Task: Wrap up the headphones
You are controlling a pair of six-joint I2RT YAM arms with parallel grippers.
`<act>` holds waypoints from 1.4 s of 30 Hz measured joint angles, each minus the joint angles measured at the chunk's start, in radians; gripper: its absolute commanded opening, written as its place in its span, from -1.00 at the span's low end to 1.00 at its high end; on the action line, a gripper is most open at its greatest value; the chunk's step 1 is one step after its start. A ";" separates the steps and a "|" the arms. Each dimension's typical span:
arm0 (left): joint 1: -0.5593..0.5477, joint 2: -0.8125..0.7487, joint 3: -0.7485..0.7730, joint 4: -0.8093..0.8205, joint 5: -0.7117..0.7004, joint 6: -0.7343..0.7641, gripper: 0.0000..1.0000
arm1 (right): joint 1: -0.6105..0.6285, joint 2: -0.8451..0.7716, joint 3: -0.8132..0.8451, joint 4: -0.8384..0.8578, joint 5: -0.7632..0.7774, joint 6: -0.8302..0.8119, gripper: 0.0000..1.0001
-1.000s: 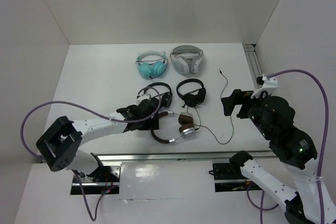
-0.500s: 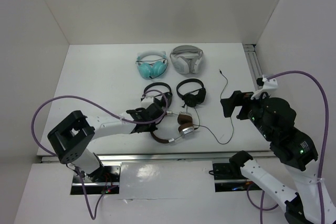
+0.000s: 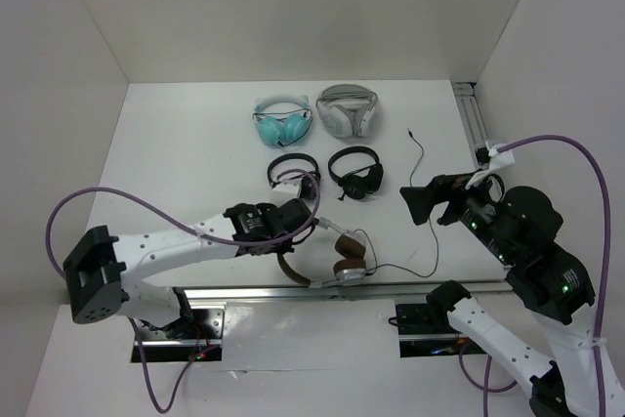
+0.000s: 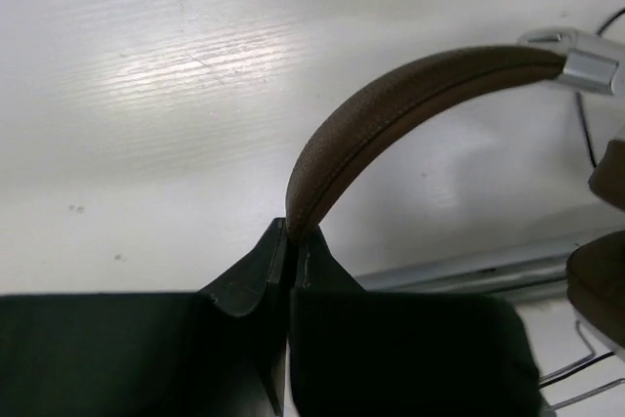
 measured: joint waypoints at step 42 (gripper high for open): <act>0.395 -0.193 0.963 -0.584 -0.167 0.287 -1.00 | 0.122 0.683 -0.721 1.724 -0.366 -0.072 0.64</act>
